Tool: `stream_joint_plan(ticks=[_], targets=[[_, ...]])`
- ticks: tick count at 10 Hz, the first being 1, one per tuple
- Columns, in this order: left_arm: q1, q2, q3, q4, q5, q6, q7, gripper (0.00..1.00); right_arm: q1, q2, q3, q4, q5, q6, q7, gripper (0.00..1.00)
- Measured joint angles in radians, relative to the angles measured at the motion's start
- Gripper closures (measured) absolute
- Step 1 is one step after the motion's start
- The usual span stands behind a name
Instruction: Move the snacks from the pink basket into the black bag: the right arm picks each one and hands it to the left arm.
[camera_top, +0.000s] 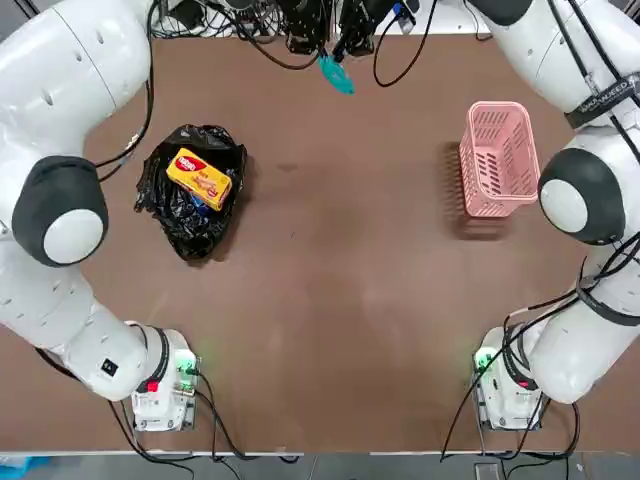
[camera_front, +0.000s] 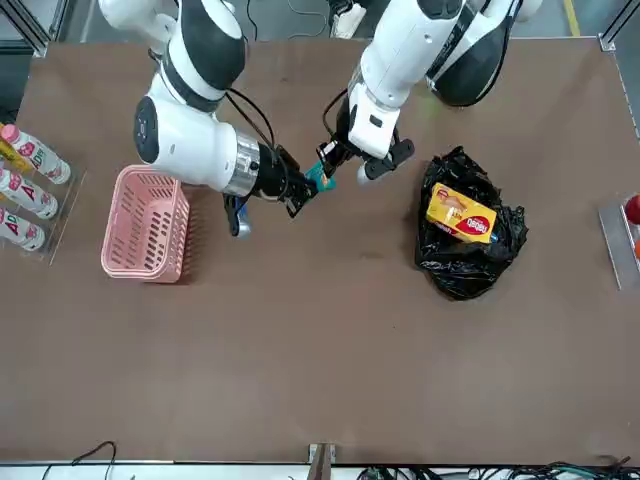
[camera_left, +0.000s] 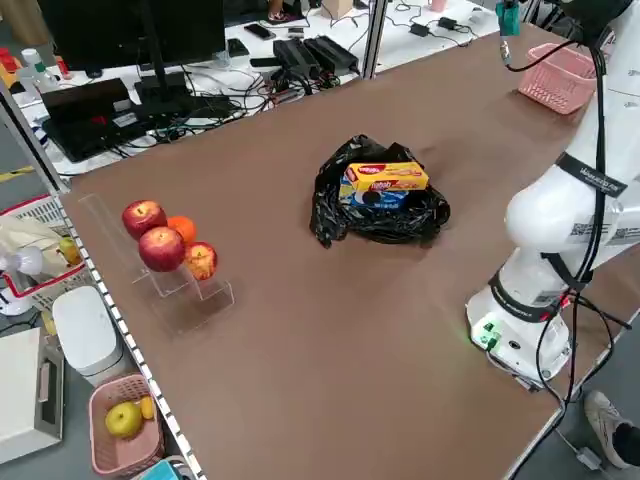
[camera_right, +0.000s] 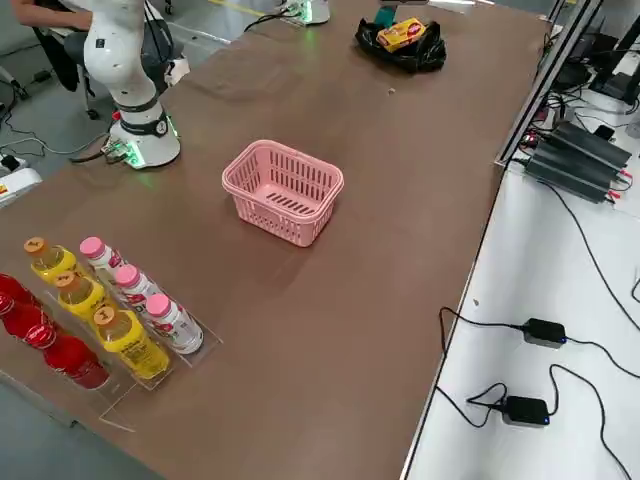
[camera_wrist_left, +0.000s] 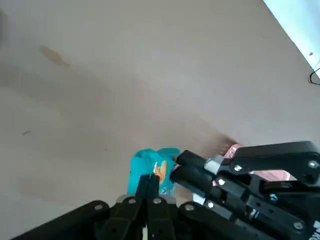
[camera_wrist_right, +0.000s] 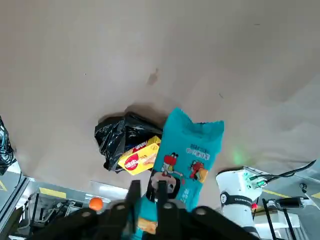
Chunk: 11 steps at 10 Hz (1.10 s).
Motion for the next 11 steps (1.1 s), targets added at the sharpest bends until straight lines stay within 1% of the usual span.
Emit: stream_joint_plan(ticks=[1, 2, 3, 4, 5, 6, 8, 9, 10, 11], targets=[[0.001, -0.001, 0.000, 0.000, 0.000, -0.005, 0.000, 0.99, 0.000, 0.000, 0.000, 0.000, 0.000, 0.000, 0.000, 0.58], [0.002, -0.002, 0.004, 0.000, 0.000, -0.028, 0.000, 0.99, 0.000, 0.000, 0.000, 0.001, 0.000, 0.000, 0.000, 0.44], [0.011, -0.002, 0.009, -0.002, 0.001, -0.063, 0.000, 0.99, 0.000, 0.000, 0.000, 0.001, 0.000, 0.000, 0.000, 0.27], [0.042, -0.003, 0.011, -0.002, 0.003, -0.116, 0.005, 0.99, 0.000, 0.000, 0.000, 0.003, -0.008, -0.001, -0.010, 0.12], [0.088, -0.008, 0.012, -0.002, 0.003, -0.178, 0.037, 0.99, 0.000, 0.000, -0.001, 0.007, -0.048, -0.007, -0.047, 0.11], [0.142, -0.016, 0.013, -0.002, 0.003, -0.245, 0.084, 0.99, -0.002, 0.001, -0.003, 0.012, -0.124, -0.034, -0.113, 0.09], [0.257, -0.043, 0.014, -0.013, 0.005, -0.353, 0.205, 0.99, -0.010, 0.001, -0.013, 0.032, -0.265, -0.120, -0.341, 0.06], [0.318, -0.066, 0.013, -0.036, 0.005, -0.383, 0.271, 0.99, -0.014, 0.001, -0.016, 0.042, -0.366, -0.144, -0.461, 0.05], [0.371, -0.095, 0.013, -0.083, 0.006, -0.399, 0.340, 0.99, -0.019, 0.001, -0.017, 0.047, -0.448, -0.157, -0.569, 0.04], [0.419, -0.128, 0.013, -0.152, 0.007, -0.403, 0.417, 0.99, -0.027, 0.001, -0.019, 0.047, -0.490, -0.179, -0.666, 0.04]])
